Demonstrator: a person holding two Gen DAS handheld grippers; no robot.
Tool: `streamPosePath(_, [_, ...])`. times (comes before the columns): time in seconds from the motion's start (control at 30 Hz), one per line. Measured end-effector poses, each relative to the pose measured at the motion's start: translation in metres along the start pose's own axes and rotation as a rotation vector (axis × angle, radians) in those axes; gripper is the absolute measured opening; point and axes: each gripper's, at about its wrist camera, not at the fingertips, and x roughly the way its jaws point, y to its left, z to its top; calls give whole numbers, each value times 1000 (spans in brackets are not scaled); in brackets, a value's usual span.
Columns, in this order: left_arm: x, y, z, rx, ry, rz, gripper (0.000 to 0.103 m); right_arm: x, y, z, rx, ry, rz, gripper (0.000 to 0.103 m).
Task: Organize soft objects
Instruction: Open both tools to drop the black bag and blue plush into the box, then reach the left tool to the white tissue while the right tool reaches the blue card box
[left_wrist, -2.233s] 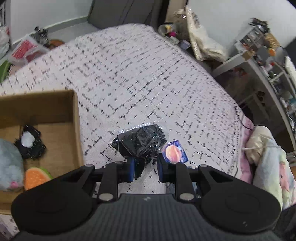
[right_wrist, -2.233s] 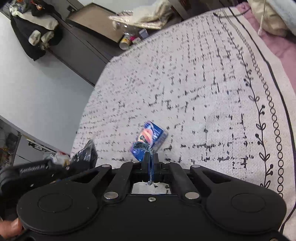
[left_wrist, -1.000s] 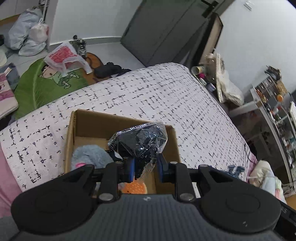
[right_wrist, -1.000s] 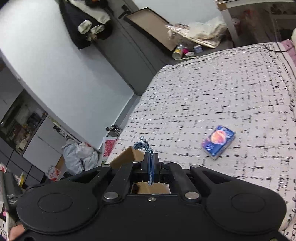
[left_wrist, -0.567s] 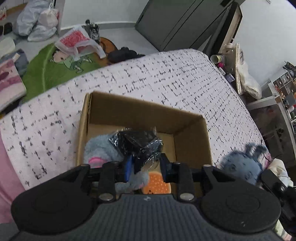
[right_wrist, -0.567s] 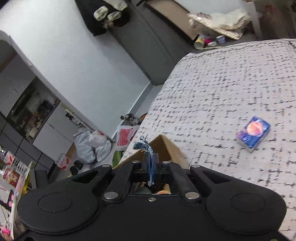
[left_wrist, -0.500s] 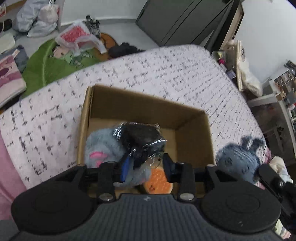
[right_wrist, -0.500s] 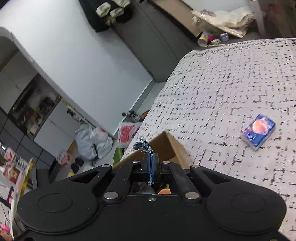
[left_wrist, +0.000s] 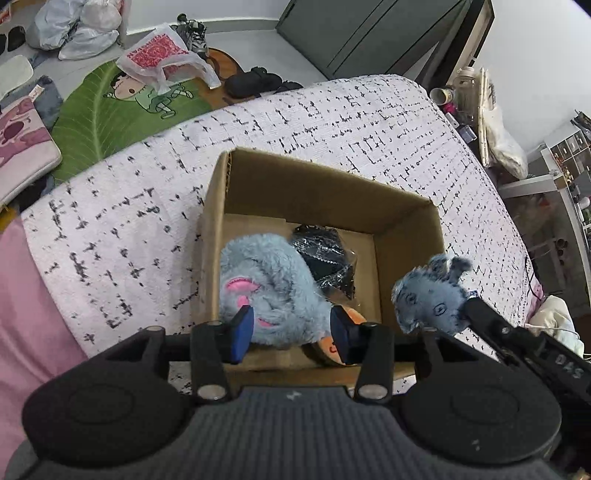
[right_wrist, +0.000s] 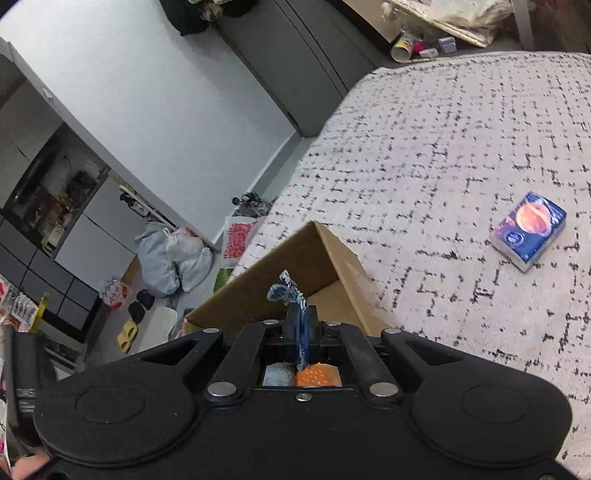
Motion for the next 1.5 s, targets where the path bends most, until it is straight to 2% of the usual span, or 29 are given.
streamPosePath(0.07, [-6, -1, 0, 12, -16, 42, 44, 2, -3, -2, 9, 12, -15, 5])
streamPosePath(0.1, [-7, -1, 2, 17, -16, 39, 44, 3, -5, -3, 13, 20, -19, 6])
streamPosePath(0.23, [-7, 4, 4, 20, 3, 26, 43, 8, -9, -7, 15, 48, -46, 25])
streamPosePath(0.57, [-7, -1, 4, 82, -36, 99, 39, 8, -9, -21, 2, 126, -40, 25])
streamPosePath(0.63, [-7, 0, 6, 92, -39, 116, 36, 7, -7, -26, -10, 148, -42, 24])
streamPosePath(0.77, [-8, 4, 9, 81, -48, 134, 35, 4, 0, -37, -20, 194, -56, 20])
streamPosePath(0.93, [-7, 9, 16, 63, -66, 162, 35, 3, 7, -50, 13, 258, -22, 20])
streamPosePath(1.17, [-16, -6, 22, 86, -103, 169, 37, -13, 3, -38, 55, 240, 25, 21])
streamPosePath(1.5, [-22, -55, 36, 144, -118, 92, 39, -44, -18, 3, 24, 169, 8, 27])
